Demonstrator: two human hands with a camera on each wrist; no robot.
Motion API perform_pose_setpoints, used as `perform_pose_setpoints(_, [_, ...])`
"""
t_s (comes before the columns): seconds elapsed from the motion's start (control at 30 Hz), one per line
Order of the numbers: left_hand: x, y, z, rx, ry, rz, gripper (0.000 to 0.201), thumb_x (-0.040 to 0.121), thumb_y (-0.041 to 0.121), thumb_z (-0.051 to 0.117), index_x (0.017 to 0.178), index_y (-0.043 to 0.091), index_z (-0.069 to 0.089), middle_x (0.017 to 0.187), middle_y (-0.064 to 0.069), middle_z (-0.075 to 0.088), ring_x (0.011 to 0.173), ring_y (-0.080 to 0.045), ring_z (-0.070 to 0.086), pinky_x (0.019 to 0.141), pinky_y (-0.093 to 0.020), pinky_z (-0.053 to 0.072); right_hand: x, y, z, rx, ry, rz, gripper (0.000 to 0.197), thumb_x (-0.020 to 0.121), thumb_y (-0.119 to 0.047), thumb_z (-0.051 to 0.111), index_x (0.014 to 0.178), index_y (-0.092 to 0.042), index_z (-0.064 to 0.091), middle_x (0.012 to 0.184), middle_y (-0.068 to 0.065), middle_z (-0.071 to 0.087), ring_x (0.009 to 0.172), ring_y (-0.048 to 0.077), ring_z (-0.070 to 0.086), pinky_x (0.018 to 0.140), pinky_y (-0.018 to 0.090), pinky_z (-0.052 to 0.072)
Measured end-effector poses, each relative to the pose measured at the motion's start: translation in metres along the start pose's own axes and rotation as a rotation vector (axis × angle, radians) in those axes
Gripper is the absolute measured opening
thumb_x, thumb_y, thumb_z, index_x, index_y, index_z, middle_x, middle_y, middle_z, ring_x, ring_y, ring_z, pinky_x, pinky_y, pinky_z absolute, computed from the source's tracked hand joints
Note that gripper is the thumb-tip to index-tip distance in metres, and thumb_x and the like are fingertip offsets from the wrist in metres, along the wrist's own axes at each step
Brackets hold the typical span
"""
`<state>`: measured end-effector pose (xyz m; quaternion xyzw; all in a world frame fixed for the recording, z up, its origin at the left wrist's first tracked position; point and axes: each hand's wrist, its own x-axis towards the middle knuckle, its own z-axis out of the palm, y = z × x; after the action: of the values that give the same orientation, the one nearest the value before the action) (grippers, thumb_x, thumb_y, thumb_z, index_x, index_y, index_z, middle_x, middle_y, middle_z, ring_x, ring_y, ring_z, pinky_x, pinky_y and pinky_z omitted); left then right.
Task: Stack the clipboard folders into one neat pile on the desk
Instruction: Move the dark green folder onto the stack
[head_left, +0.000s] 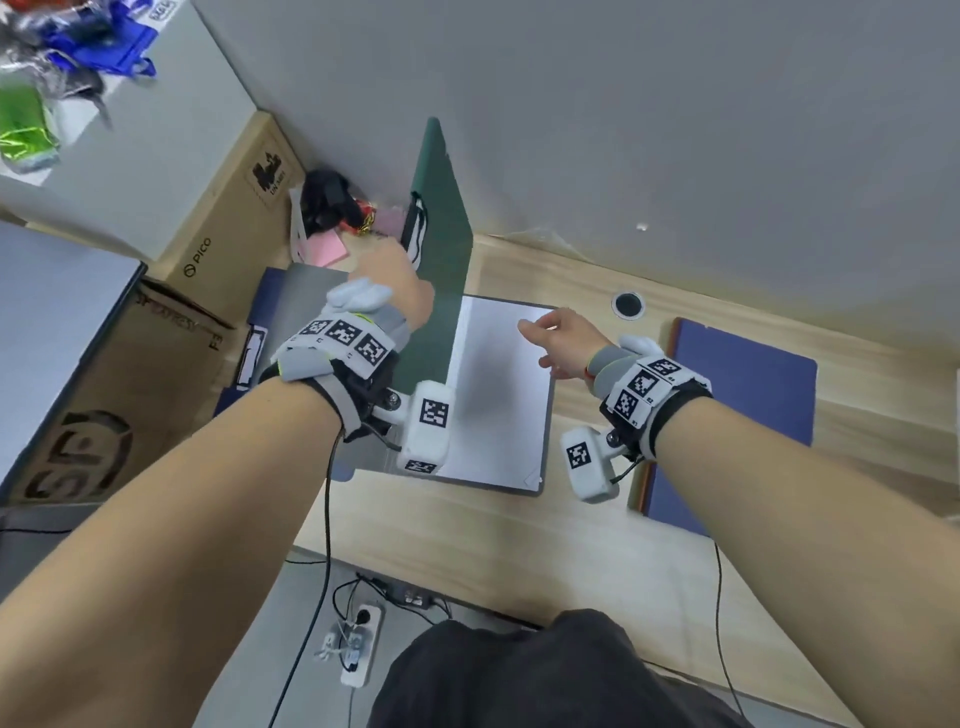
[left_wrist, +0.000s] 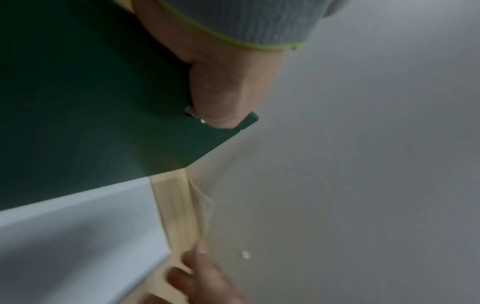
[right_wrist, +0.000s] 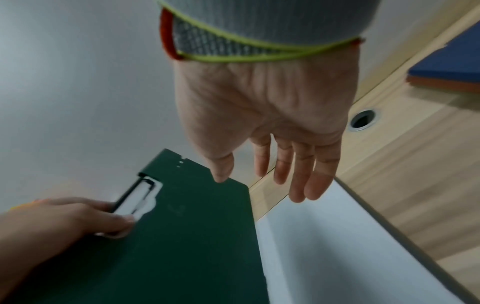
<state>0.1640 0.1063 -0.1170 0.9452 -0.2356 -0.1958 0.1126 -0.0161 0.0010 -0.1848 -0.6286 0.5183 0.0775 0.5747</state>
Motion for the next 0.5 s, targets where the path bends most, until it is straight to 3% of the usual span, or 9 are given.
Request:
perform_pose_setpoints(0.1, [-0.007,0.023,-0.001,-0.113,0.018,-0.015,0.033,0.1,0.012,0.051,0.129,-0.002,0.054,0.131,-0.02,0.06,0.122,-0.035,0.058,0.096,-0.036,0.043,-0.004,0.011,-0.021,0.112,0.045,0.042,0.076,0.085,-0.062,0.056,0.144,-0.02,0.036,0.131,0.009,0.055,0.112,0.025,0.061,0.099,0.044,0.052])
perform_pose_setpoints(0.17, [-0.012,0.025,0.007,-0.295,-0.042,0.038,0.033,0.096,0.019,0.057,0.125,0.002,0.061,0.124,-0.018,0.066,0.114,-0.035,0.062,0.09,-0.039,0.046,-0.009,0.018,-0.031,0.208,0.046,0.073,0.086,0.081,-0.069,0.056,0.148,-0.022,0.031,0.133,0.001,0.052,0.116,0.023,0.058,0.101,0.047,0.049])
perform_pose_setpoints(0.23, [-0.023,0.029,0.023,-0.493,-0.211,0.088,0.04,0.088,0.028,0.06,0.121,0.008,0.067,0.112,-0.016,0.072,0.102,-0.034,0.068,0.087,-0.042,0.054,-0.01,0.038,-0.054,0.342,0.097,0.057,0.098,0.065,-0.076,0.066,0.145,-0.024,0.041,0.134,-0.009,0.056,0.12,0.02,0.057,0.105,0.046,0.044])
perform_pose_setpoints(0.3, [-0.027,0.029,0.035,-0.592,-0.32,0.115,0.037,0.086,0.029,0.062,0.117,0.011,0.07,0.099,-0.01,0.071,0.09,-0.028,0.066,0.086,-0.044,0.055,0.007,0.067,-0.072,0.396,0.159,0.052,0.116,0.044,-0.081,0.075,0.14,-0.022,0.049,0.137,-0.009,0.059,0.127,0.019,0.055,0.112,0.045,0.038])
perform_pose_setpoints(0.33, [-0.031,0.036,0.044,-0.58,-0.343,0.128,0.031,0.09,0.028,0.063,0.115,0.011,0.07,0.095,-0.008,0.068,0.086,-0.026,0.062,0.082,-0.04,0.054,0.005,0.081,-0.086,0.433,0.183,0.072,0.111,0.046,-0.077,0.078,0.139,-0.02,0.052,0.137,-0.006,0.06,0.127,0.02,0.055,0.112,0.044,0.038])
perform_pose_setpoints(0.4, [-0.042,0.053,0.067,-0.51,-0.382,0.141,0.027,0.094,0.029,0.063,0.111,0.008,0.069,0.096,-0.007,0.067,0.088,-0.025,0.06,0.08,-0.035,0.05,-0.014,0.098,-0.109,0.522,0.22,0.112,0.068,0.077,-0.053,0.075,0.132,-0.018,0.057,0.129,0.001,0.066,0.113,0.022,0.064,0.097,0.042,0.05])
perform_pose_setpoints(0.43, [-0.049,0.061,0.08,-0.463,-0.414,0.138,0.028,0.093,0.03,0.066,0.108,0.008,0.07,0.099,-0.008,0.069,0.09,-0.027,0.062,0.085,-0.037,0.052,-0.025,0.108,-0.118,0.54,0.238,0.149,0.049,0.089,-0.04,0.067,0.131,-0.017,0.057,0.125,0.003,0.067,0.104,0.022,0.067,0.087,0.039,0.053])
perform_pose_setpoints(0.5, [-0.062,0.077,0.109,-0.423,-0.523,0.118,0.02,0.081,0.032,0.072,0.093,0.016,0.073,0.102,-0.008,0.075,0.094,-0.027,0.069,0.094,-0.043,0.056,-0.038,0.133,-0.138,0.541,0.294,0.209,0.037,0.096,-0.032,0.06,0.129,-0.016,0.056,0.123,0.005,0.067,0.096,0.022,0.067,0.079,0.036,0.054])
